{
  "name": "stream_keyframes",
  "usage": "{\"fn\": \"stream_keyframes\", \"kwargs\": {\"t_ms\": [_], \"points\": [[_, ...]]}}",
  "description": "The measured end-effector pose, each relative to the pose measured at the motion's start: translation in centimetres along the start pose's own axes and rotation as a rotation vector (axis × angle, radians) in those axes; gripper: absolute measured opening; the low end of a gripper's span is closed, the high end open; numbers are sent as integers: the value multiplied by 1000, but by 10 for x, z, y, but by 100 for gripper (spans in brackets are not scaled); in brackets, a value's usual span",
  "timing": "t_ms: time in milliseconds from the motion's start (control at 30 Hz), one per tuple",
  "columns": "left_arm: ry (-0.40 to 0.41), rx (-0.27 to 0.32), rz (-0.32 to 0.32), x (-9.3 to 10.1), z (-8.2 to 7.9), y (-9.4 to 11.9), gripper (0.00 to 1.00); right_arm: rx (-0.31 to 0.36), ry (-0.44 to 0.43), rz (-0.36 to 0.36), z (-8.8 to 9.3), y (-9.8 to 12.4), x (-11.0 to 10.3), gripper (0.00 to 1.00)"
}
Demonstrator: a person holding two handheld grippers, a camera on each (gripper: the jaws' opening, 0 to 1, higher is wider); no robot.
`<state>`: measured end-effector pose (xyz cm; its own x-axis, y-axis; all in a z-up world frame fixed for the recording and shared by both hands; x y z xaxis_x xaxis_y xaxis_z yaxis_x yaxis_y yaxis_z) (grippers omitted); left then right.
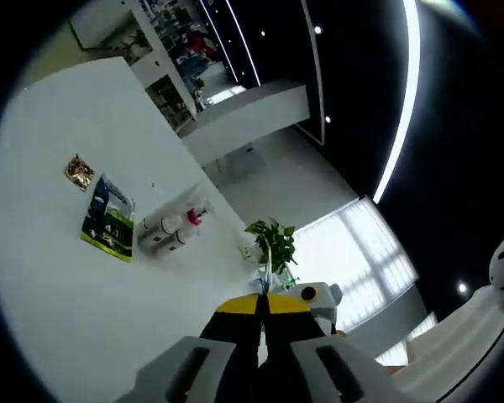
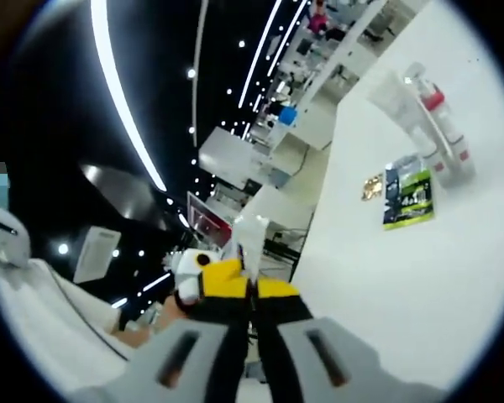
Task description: Arrange the skincare products in the storage area until every visible bottle or jar stands upright without overlapping.
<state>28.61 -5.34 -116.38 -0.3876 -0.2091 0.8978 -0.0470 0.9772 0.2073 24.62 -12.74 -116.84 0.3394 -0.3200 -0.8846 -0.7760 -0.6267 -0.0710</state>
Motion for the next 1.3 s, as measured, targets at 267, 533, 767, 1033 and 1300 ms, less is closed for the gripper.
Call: {"fn": "stream_keyframes", "kwargs": {"t_ms": [267,533,767,1033,1300], "points": [[-15,-12,2,1,2,3,0,6,-54,-18,-6,1,0,0],[-32,-11,-10,0,-1,4,1,1,-84,-33,-9,-2,1,0],[-59,-12,-23,-3,-3,14,1,-32,-92,-56,-7,-11,2,0],[-37,30,-27,-11,-10,32,0,-81,-54,-66,-2,-30,-4,1],[8,104,-69,-25,-19,45,0,-117,-27,-38,3,-29,-1,10]]}}
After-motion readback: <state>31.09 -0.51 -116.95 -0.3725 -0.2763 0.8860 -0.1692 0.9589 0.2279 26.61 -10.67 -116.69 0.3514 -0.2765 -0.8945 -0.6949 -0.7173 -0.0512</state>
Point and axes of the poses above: the point that each gripper's makers call its tool centre point, and the gripper's own axes: y roughly backward along the fingers, x roughly to its right, z roughly out of its underside, the point moved 4 cm from there along y, roughly backward along the fingers, and after that the axes turned 10 degrees about -z, right-handed, at the moved point
